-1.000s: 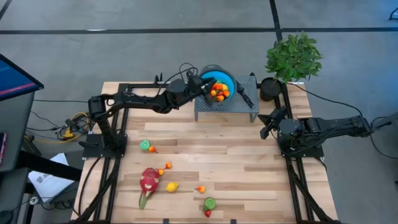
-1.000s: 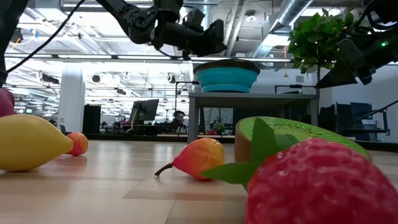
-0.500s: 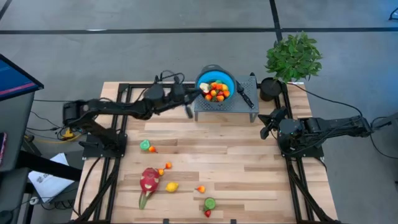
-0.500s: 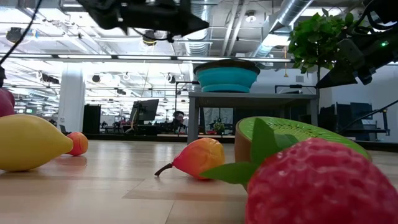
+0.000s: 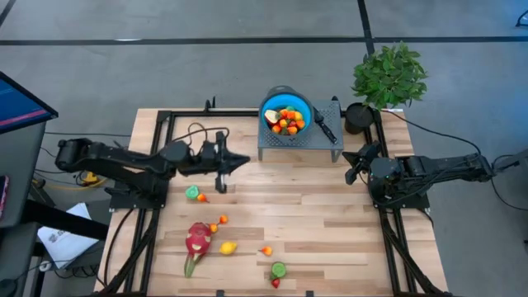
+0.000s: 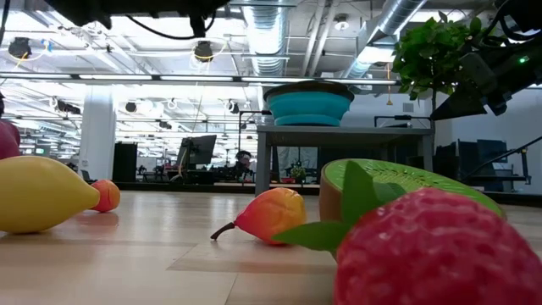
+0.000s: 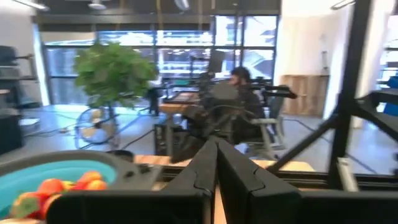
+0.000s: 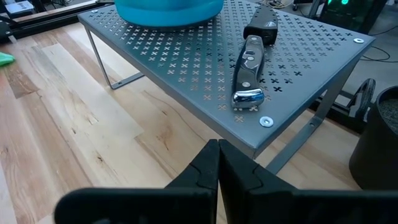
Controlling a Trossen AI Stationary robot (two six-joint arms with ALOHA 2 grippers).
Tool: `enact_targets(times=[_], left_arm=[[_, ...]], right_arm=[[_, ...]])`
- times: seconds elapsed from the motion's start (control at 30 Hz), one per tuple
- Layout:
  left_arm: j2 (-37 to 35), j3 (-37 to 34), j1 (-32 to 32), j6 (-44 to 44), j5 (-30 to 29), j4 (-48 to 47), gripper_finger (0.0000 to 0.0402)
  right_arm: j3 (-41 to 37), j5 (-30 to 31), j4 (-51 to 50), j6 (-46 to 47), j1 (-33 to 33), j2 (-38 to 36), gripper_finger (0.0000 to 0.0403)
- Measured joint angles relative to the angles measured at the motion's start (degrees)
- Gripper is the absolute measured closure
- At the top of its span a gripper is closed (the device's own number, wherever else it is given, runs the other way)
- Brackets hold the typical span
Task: Pick & Place Fruit
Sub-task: Put the yellow pear into the strainer bowl
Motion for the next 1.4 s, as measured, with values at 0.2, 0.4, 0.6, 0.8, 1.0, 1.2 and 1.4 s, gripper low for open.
enact_targets(times=[0.2,0.4,0.6,0.8,1.0,1.2,1.4], left_arm=[[-2.4,-2.6,-4.0,0.4,0.1,-0.2,0.0395],[-2.5,-2.8,-4.9,-5.6,0.0,-0.1,0.0390],[-1.1,-2.7,-8.4,-14.9,-7.3,0.1,0.0399],[3.3,-1.5,-15.7,-15.0,-20.4,-0.6,0.0400],[7.8,4.0,-18.9,-15.7,-26.3,-7.7,0.0400],[8.9,11.7,-18.7,-29.2,-26.9,-34.5,0.0400],[8.9,17.3,-19.1,-40.4,-23.1,-54.4,0.0400]], right_arm=[[0.0,0.1,0.0,0.0,0.0,0.0,0.0403],[0.0,0.1,0.0,0.0,0.0,0.0,0.0403],[0.0,0.1,0.0,0.0,0.0,0.0,0.0403],[0.0,0.0,0.0,0.0,0.0,0.0,0.0403],[0.0,0.0,0.0,0.0,0.0,0.0,0.0403],[0.0,0.0,0.0,0.0,0.0,0.0,0.0403],[0.0,0.0,0.0,0.0,0.0,0.0,0.0403]])
